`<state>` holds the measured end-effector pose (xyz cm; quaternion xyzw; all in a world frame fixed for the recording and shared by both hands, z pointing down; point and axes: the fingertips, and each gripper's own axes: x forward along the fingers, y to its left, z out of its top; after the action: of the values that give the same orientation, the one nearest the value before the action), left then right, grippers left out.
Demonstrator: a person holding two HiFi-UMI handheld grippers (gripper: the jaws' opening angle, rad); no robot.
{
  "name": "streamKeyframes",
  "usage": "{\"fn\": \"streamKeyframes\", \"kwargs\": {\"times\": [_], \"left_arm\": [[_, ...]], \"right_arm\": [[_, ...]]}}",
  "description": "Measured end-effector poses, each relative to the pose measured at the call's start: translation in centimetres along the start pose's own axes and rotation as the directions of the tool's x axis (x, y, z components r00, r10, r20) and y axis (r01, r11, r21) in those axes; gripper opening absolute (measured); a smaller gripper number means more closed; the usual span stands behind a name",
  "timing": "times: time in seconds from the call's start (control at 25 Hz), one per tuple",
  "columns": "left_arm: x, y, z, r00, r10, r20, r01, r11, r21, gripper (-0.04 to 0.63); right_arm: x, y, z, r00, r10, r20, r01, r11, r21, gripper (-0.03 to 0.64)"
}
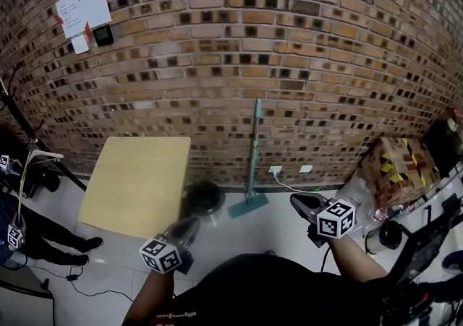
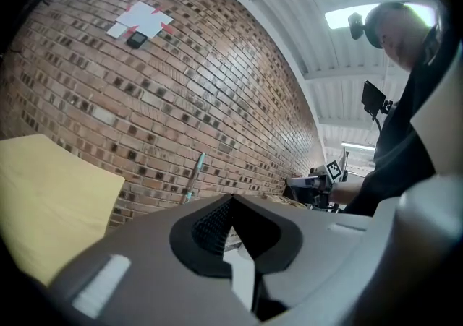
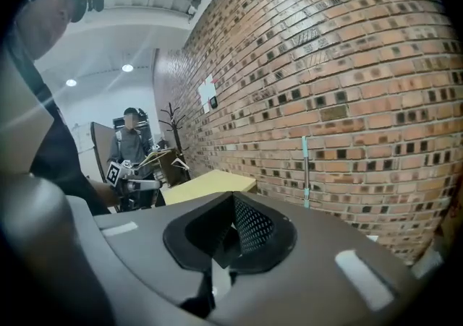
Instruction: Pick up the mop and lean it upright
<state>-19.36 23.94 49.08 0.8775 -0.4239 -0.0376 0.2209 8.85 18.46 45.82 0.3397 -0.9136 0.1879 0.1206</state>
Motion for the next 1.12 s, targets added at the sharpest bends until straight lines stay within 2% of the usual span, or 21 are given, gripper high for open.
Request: {"fn": "streamKeyframes", "kwargs": {"times": [0.24, 0.48, 0.6, 0.76, 0.92, 1.12], "left_arm": [[6.4, 0.0, 1.7, 0.998, 0.048, 0.029, -0.049, 0.998, 0.035, 0.0], [13.5, -0.4, 3.7, 0.992, 0.107, 0.06, -0.109, 0.994, 0.024, 0.0], [17.5, -0.7, 4.7, 0.994, 0.088, 0.065, -0.089, 0.996, 0.022, 0.0], [21.2, 0.2, 5.1, 0.998, 0.057, 0.03, -0.058, 0.998, 0.04, 0.0], [23.7, 3.6, 5.7, 1.0, 0.019, 0.014, -0.02, 0.999, 0.027, 0.0], [26.2, 9.7, 7.9, 0.997, -0.08, 0.008, 0.08, 0.996, 0.039, 0.0]], "right_arm": [[2.0, -7.4, 2.4, 0.998, 0.063, 0.016, -0.063, 0.998, -0.02, 0.014], [3.3, -14.9, 5.9, 0.991, 0.128, 0.033, -0.126, 0.991, -0.055, 0.014], [4.3, -17.8, 6.6, 0.99, 0.141, 0.017, -0.139, 0.988, -0.069, 0.014], [6.4, -19.9, 6.5, 0.99, 0.144, -0.002, -0.144, 0.988, -0.062, 0.014], [9.5, -21.1, 6.7, 0.993, 0.119, -0.013, -0.12, 0.992, -0.048, 0.014], [14.5, -21.7, 8.5, 0.999, 0.036, -0.007, -0.036, 0.999, -0.039, 0.014]]}}
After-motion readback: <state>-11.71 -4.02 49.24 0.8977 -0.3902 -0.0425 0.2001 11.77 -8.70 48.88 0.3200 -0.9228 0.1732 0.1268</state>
